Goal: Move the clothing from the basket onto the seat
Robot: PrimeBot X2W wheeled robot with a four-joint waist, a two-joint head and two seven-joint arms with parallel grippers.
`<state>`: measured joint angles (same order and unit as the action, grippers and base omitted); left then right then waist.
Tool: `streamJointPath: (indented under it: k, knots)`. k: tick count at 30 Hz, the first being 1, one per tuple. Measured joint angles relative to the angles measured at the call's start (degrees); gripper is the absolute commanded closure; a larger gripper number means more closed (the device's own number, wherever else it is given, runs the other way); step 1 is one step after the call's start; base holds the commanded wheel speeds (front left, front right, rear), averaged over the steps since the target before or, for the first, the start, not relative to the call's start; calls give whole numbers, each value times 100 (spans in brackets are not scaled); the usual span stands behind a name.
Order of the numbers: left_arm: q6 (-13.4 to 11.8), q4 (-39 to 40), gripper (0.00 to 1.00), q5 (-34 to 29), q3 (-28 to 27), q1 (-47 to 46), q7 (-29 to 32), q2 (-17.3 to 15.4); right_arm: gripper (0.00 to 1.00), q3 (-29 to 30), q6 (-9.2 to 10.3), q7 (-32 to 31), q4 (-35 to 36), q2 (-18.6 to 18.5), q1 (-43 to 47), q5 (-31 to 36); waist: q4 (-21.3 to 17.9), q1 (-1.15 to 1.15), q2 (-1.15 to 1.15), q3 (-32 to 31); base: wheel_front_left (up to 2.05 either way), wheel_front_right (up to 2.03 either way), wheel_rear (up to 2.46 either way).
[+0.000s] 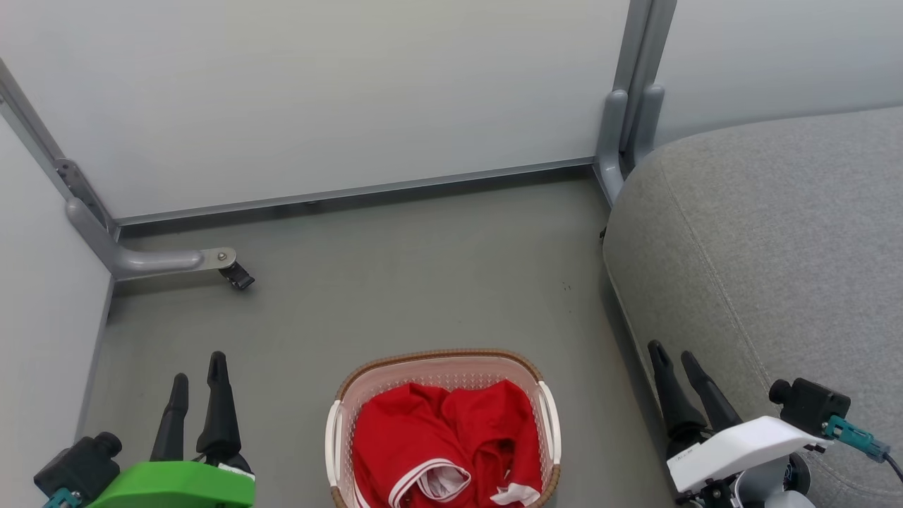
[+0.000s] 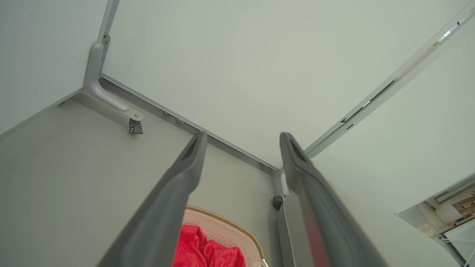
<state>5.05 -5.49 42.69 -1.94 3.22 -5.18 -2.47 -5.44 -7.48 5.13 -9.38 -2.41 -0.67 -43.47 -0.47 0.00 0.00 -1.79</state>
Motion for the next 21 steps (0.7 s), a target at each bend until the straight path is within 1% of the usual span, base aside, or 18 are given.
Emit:
streamJointPath:
  k: [21]
  knots:
    - [45,224,0,-1402,193,282,-342,-5,0,-286,0,342,118,-11,120,1479,-15,0,0,-52,0,0,0]
